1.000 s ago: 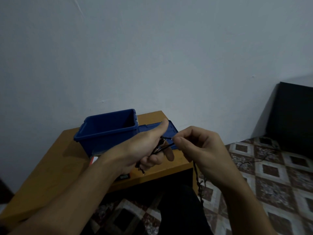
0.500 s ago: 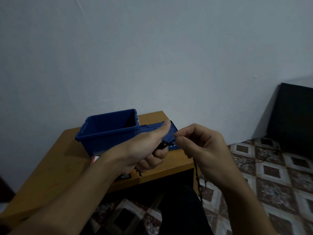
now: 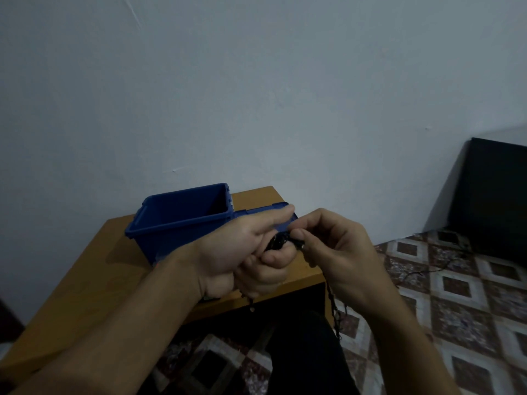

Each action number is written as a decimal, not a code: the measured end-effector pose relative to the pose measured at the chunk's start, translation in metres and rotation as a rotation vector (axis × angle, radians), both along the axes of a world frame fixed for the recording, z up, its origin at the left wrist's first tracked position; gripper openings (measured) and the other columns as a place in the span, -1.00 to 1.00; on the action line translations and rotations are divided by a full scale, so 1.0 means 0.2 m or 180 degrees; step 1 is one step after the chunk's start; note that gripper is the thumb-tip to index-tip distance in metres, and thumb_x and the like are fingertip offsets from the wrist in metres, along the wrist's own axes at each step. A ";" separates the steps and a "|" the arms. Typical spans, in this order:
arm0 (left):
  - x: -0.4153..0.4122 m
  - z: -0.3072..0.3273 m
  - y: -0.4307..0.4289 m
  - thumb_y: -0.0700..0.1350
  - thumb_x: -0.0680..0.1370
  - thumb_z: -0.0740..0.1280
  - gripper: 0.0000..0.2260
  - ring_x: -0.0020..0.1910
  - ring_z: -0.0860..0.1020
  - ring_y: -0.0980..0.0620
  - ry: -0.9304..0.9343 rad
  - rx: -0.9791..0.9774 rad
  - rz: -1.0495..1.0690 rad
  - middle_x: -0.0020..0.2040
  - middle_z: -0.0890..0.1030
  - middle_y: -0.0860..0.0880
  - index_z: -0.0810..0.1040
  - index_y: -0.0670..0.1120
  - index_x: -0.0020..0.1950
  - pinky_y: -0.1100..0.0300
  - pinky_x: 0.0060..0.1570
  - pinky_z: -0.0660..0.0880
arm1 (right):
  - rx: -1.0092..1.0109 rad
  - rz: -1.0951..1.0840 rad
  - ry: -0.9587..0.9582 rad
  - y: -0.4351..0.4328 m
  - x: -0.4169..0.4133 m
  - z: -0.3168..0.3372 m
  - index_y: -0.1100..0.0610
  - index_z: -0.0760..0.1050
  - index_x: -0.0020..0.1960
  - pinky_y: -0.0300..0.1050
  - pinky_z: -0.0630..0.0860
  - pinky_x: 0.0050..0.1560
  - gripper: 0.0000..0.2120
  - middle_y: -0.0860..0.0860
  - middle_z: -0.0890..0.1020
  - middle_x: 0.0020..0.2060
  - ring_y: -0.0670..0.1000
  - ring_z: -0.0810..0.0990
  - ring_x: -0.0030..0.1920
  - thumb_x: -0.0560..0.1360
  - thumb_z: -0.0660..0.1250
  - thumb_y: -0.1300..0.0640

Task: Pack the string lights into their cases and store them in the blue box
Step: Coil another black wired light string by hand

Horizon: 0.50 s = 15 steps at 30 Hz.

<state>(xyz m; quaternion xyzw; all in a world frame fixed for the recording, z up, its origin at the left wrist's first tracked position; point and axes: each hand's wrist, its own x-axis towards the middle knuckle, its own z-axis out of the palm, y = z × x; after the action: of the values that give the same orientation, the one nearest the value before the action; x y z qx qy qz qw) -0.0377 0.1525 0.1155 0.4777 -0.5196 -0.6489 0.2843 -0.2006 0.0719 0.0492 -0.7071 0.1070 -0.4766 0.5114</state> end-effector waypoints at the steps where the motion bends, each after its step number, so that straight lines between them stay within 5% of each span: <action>1: 0.00 0.00 0.00 0.30 0.62 0.05 -0.46 -0.54 0.07 0.09 0.0235 -0.0001 -0.0072 -0.52 0.14 0.03 0.28 -0.05 -0.40 0.15 -0.48 -0.04 | -0.0008 0.0008 0.0037 0.00 0.00 0.00 0.18 0.60 -0.04 -0.29 0.43 -0.28 -0.92 -0.09 0.62 -0.31 -0.18 0.51 -0.32 0.57 0.34 0.20; 5: 0.01 0.00 0.00 0.16 0.64 0.02 -0.54 -0.52 0.10 0.07 0.1005 0.0022 -0.0328 -0.49 0.18 0.00 0.39 -0.11 -0.28 0.12 -0.45 0.00 | -0.0075 0.0061 0.0187 0.00 0.00 -0.01 0.18 0.57 -0.07 -0.18 0.42 -0.28 -0.77 -0.12 0.56 -0.35 -0.11 0.46 -0.35 0.62 0.30 0.03; 10: 0.00 0.02 0.00 0.10 0.64 0.00 -0.58 -0.51 0.16 0.04 0.1390 -0.0156 -0.0399 -0.48 0.26 -0.01 0.41 -0.15 -0.20 0.10 -0.41 0.06 | -0.0016 0.0385 0.0232 0.00 0.00 -0.01 0.23 0.55 -0.04 -0.06 0.39 -0.27 -0.70 -0.05 0.50 -0.32 0.04 0.43 -0.32 0.69 0.16 0.07; 15: 0.01 0.03 0.01 0.06 0.66 0.02 -0.61 -0.50 0.18 0.03 0.1699 -0.0311 -0.0276 -0.45 0.40 -0.02 0.39 -0.15 -0.22 0.09 -0.38 0.10 | 0.0501 0.0890 0.0101 -0.01 0.00 -0.03 0.15 0.51 0.33 -0.04 0.40 -0.21 -0.68 0.14 0.47 -0.27 0.11 0.41 -0.26 0.63 0.24 0.05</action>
<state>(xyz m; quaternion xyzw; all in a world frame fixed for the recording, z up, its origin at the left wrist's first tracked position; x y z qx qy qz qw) -0.0355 0.1540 0.1221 0.2529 -0.4769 -0.7375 0.4057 -0.1996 0.0692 0.0424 -0.6803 0.0526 -0.3797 0.6247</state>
